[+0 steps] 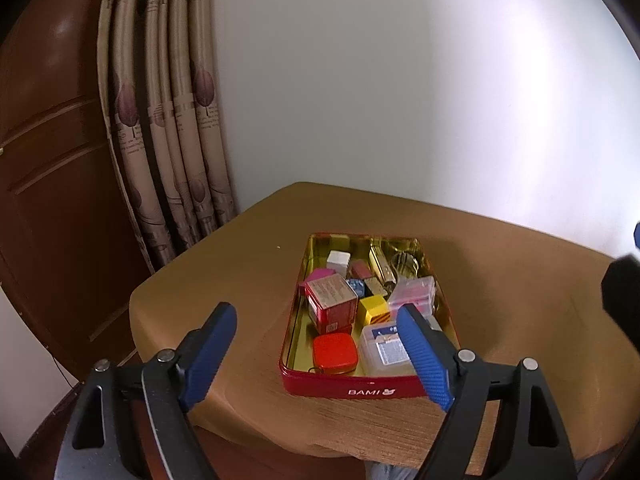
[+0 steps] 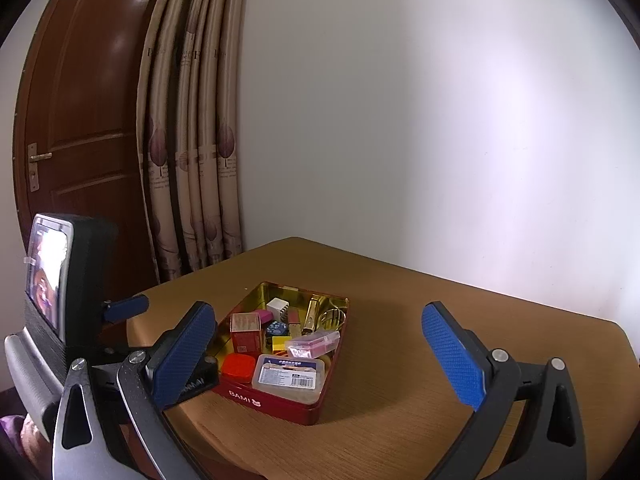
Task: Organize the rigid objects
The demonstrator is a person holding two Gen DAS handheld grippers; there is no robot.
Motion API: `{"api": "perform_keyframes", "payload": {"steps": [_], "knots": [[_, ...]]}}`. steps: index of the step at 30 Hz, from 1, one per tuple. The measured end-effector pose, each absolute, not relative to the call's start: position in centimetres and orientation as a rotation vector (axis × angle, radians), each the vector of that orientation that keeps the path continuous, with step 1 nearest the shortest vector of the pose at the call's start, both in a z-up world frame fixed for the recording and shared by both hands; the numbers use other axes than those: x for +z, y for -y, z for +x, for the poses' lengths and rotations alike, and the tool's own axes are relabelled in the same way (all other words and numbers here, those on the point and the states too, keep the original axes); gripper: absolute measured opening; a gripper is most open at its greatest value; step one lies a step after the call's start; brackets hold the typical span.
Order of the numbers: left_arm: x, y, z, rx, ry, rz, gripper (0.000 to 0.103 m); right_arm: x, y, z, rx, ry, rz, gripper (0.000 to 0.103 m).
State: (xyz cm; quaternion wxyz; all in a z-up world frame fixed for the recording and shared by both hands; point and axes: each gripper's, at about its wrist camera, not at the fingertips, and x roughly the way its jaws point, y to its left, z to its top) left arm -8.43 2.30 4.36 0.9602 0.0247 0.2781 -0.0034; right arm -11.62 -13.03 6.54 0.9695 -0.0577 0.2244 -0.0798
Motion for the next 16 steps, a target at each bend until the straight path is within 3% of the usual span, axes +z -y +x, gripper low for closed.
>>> {"api": "perform_keyframes", "payload": {"steps": [16], "knots": [[4.0,-1.9,-8.36,-0.061,-0.556,0.062,0.085,6.72,13.07,-11.69,-0.161,-0.449,-0.115,0.103]]}}
